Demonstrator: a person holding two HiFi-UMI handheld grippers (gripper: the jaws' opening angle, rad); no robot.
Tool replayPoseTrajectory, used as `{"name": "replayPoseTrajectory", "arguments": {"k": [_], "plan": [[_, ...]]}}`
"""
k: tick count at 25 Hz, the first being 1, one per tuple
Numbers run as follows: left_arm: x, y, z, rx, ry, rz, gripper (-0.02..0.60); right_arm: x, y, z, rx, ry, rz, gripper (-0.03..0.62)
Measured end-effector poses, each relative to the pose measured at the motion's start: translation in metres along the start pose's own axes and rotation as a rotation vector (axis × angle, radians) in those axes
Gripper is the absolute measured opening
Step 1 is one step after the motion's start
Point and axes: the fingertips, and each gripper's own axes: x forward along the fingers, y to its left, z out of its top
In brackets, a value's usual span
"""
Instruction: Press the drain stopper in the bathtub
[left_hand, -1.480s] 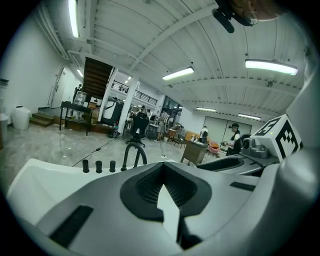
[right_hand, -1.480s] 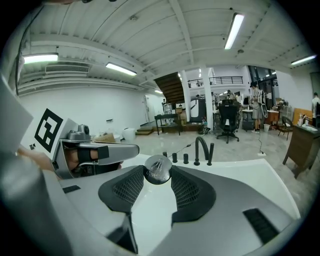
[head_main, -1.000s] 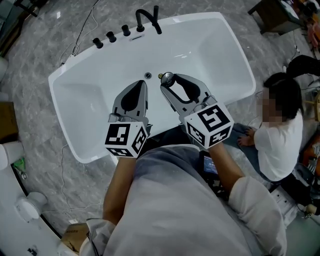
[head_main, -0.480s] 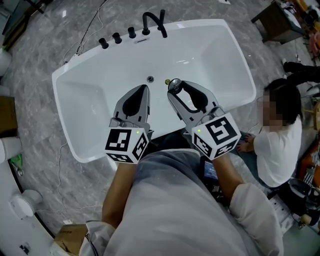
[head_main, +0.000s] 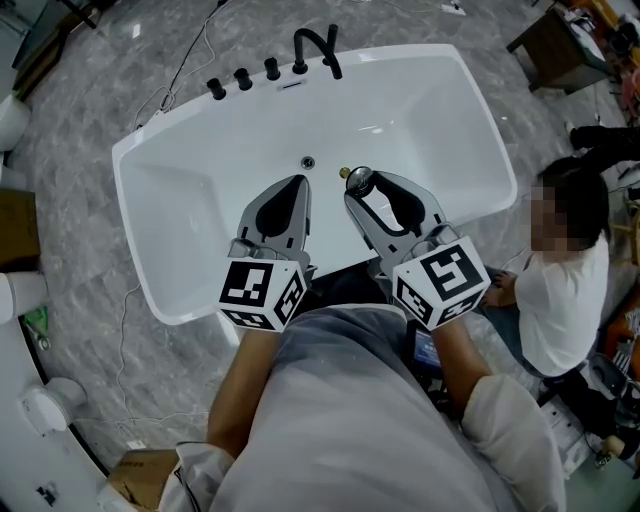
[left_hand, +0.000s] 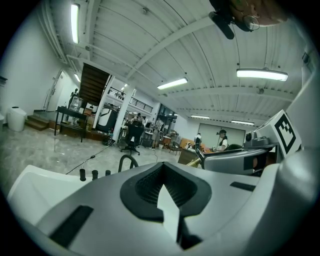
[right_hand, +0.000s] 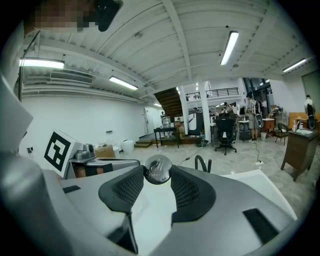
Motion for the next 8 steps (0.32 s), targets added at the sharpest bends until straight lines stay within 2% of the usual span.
{"name": "replayPoseTrajectory", "arguments": {"k": [8], "plan": [[-0.0061, -0.0034, -0.0059, -0.001, 0.006, 0.005, 0.006, -0.0059, 0.0032, -0.0084, 0.007, 0.007, 0.002, 0.185]]}}
